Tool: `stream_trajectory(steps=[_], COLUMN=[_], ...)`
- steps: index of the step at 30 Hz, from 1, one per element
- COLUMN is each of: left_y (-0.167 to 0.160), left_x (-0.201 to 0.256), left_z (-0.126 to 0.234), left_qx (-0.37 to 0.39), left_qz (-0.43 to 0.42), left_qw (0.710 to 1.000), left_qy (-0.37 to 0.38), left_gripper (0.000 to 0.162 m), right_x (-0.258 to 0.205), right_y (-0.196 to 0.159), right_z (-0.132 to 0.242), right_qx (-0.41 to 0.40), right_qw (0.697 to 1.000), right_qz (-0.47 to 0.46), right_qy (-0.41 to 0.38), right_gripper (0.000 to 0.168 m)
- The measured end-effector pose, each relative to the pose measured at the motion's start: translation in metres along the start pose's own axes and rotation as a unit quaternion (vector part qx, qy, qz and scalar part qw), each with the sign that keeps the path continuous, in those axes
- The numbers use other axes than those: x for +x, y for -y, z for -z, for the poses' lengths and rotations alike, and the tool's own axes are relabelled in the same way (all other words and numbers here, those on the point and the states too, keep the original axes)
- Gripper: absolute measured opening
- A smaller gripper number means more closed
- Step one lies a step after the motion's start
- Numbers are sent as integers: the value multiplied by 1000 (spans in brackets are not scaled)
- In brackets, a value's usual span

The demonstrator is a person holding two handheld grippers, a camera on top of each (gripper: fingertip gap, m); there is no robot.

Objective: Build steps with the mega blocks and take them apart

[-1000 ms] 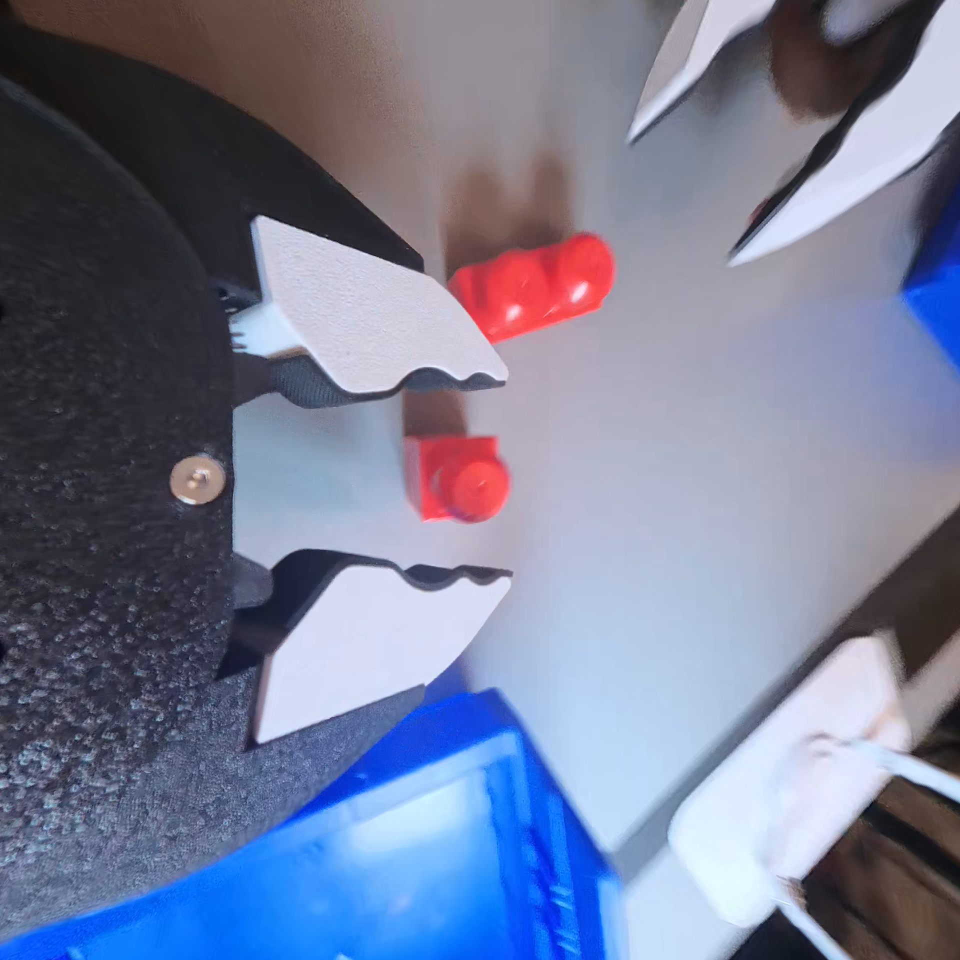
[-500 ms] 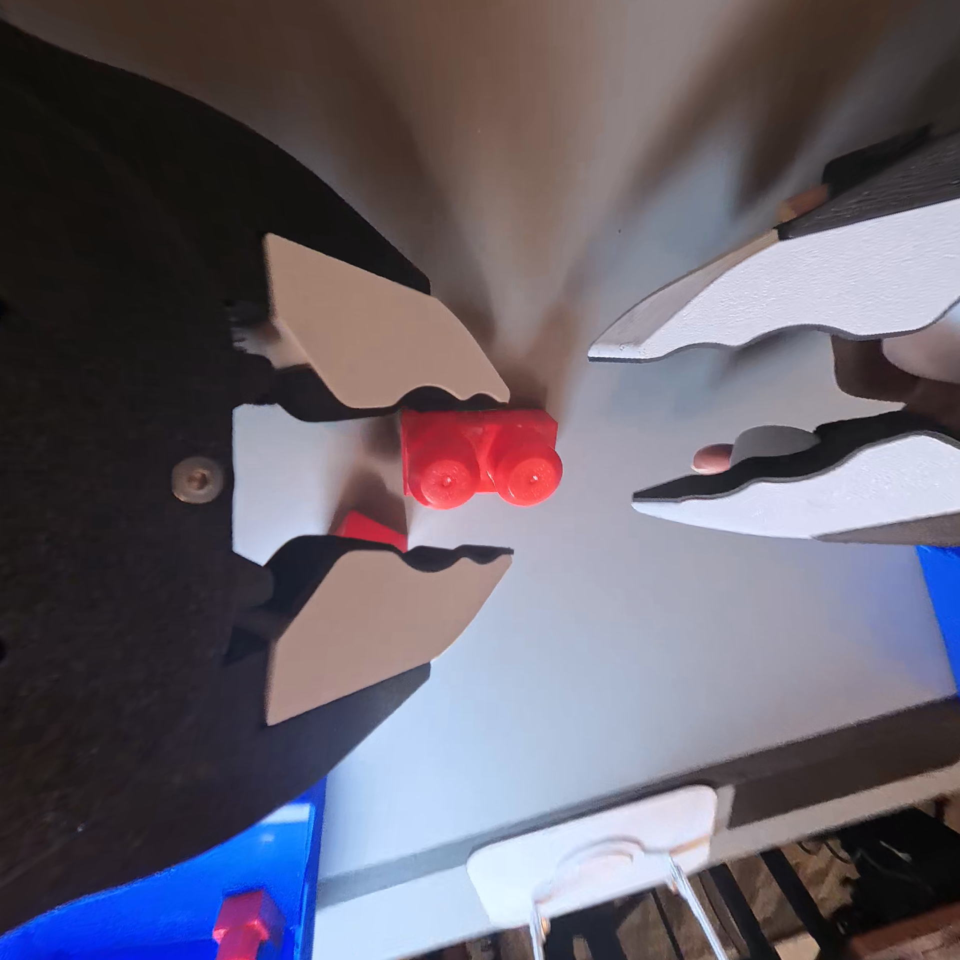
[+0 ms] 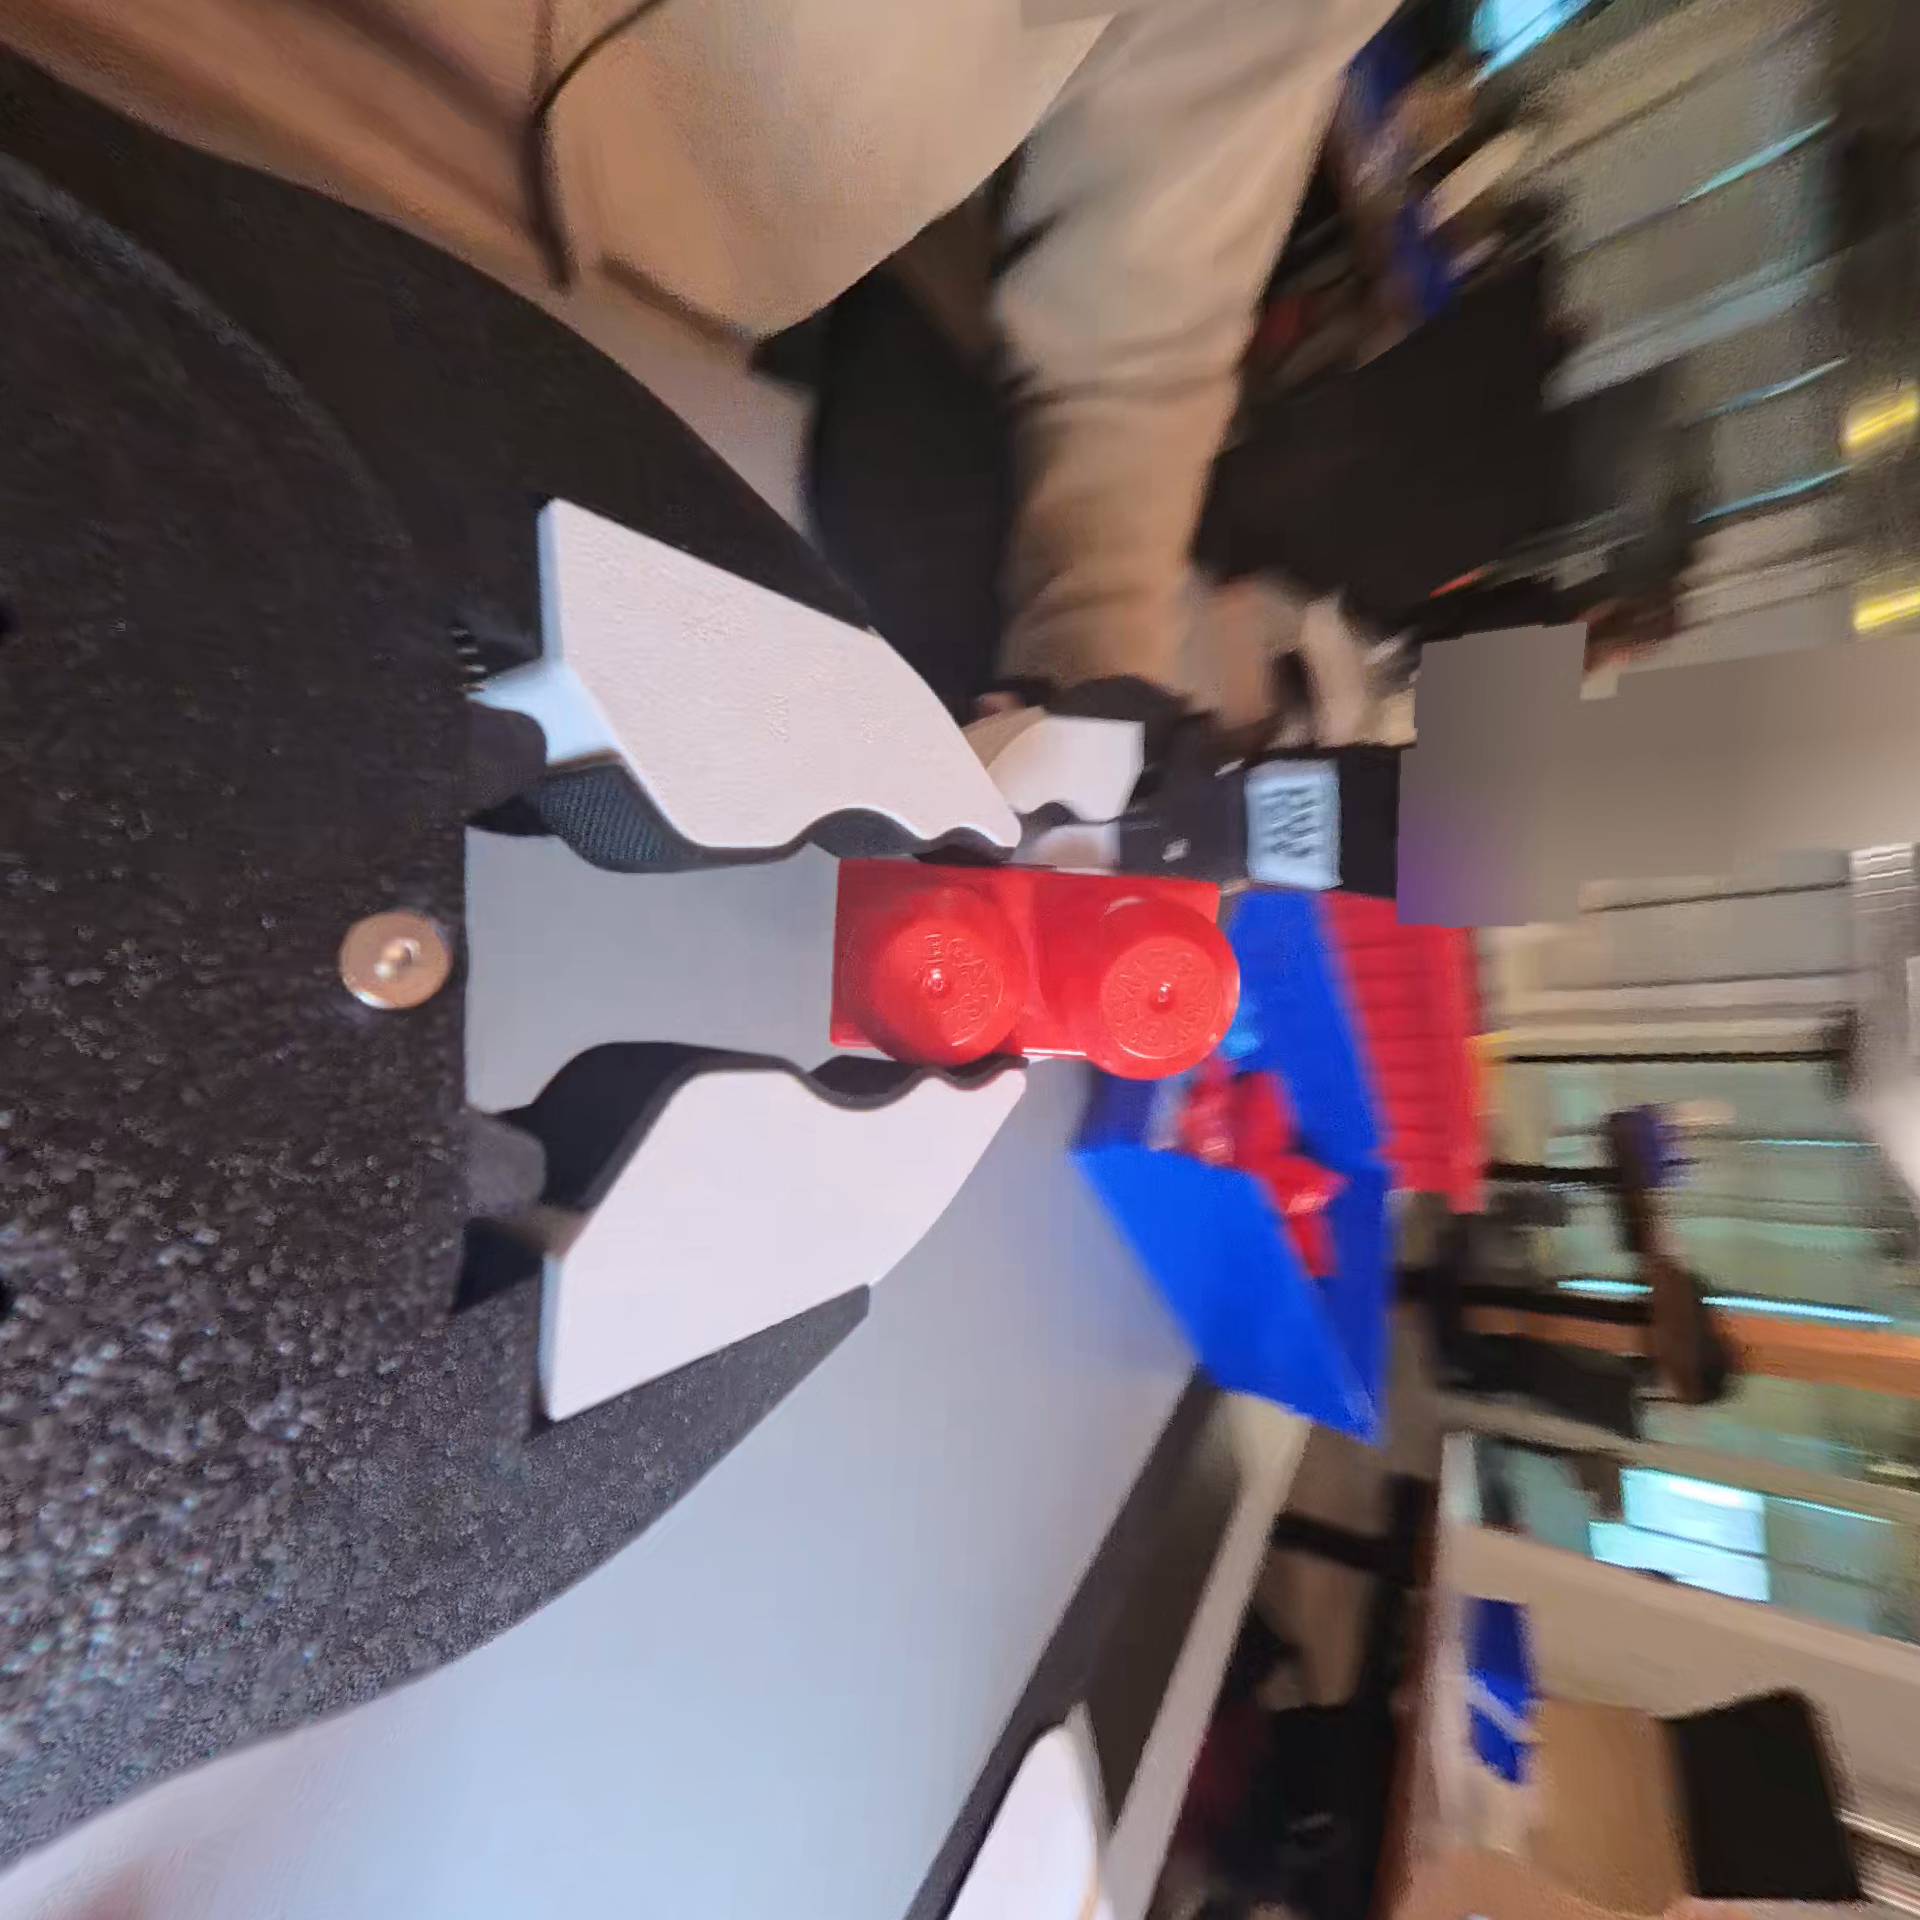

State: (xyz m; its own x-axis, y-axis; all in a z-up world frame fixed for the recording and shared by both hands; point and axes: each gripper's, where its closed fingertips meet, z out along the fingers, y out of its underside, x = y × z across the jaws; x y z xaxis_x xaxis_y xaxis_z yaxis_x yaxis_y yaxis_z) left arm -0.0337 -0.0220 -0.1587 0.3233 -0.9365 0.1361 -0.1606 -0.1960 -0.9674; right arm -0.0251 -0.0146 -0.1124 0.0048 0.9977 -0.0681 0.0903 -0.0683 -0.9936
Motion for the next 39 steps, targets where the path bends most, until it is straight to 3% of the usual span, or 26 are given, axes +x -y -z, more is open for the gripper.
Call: stream_trajectory(steps=[3, 7, 13, 26, 28, 31, 33, 36, 39], left_y=[35, 63, 69, 63, 60, 61, 56, 37, 20], left_x=[17, 35, 40, 30, 30, 29, 21, 9, 3], left_z=[6, 16, 20, 20, 20, 25, 28, 26, 15], left_qx=[90, 155, 174, 163, 148, 140, 119, 68, 28], left_qz=[14, 18, 7, 34, 26, 9, -18, -56, -66], left_qw=[995, 986, 983, 985, 988, 989, 993, 996, 997], left_qy=[-29, -56, -51, -46, -44, -42, -21, 10, 27], left_gripper=[56, 53, 38, 34, 34, 34, 34, 34, 34], right_x=[-16, -33, -44, -32, -32, -26, -10, 47, 88], right_y=[24, 22, 12, 14, 11, 8, 7, -13, -52], right_z=[4, -5, -22, -16, -17, -12, -1, 25, 53], right_qx=[105, 136, 122, 128, 107, 55, 15, -98, -239], right_qw=[993, 987, 990, 991, 994, 998, 1000, 988, 946], right_qz=[-37, -40, -21, -10, -6, 6, 14, 16, -23], right_qy=[45, 69, 63, 26, 28, 36, 15, -116, -216], right_gripper=[35, 35, 35, 35, 36, 62, 63, 57, 65])
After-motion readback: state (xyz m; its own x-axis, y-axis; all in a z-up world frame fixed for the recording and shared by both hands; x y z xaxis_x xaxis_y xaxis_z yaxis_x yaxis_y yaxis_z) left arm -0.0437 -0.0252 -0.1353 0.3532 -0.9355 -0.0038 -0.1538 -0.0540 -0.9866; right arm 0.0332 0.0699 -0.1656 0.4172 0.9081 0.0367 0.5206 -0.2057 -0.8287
